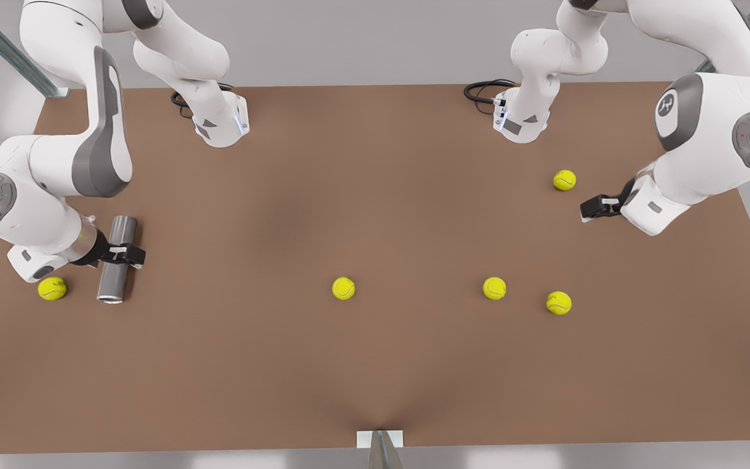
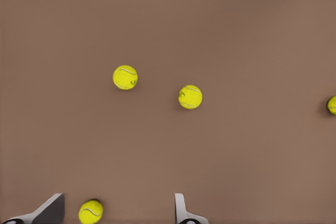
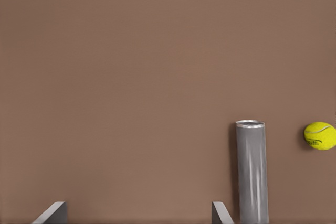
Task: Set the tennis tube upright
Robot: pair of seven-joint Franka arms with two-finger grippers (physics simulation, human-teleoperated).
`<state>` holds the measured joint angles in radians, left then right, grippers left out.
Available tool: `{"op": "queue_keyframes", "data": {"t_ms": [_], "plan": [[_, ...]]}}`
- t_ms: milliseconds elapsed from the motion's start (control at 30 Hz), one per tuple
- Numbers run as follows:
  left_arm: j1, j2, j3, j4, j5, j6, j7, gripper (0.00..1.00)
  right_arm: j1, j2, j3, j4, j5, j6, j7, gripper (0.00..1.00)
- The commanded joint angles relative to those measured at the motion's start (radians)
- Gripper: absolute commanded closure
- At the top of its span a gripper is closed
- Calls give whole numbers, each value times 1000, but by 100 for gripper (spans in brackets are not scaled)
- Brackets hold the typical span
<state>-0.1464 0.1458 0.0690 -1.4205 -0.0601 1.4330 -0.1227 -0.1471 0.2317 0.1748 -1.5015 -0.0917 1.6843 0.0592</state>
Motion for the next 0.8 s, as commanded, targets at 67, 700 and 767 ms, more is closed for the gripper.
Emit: {"op": "queue_keyframes", "data": {"t_ms": [67, 700, 767], "plan": [[2, 0, -3, -2, 9, -2, 0, 0, -19, 66, -1, -3, 3, 3, -2, 0], [2, 9, -11, -5, 8, -3, -2, 0, -459, 166, 0, -594, -88, 670, -364, 0], [2, 9, -11, -3, 8, -5, -3, 0, -462, 181, 0, -592, -118, 683, -377, 0]]}}
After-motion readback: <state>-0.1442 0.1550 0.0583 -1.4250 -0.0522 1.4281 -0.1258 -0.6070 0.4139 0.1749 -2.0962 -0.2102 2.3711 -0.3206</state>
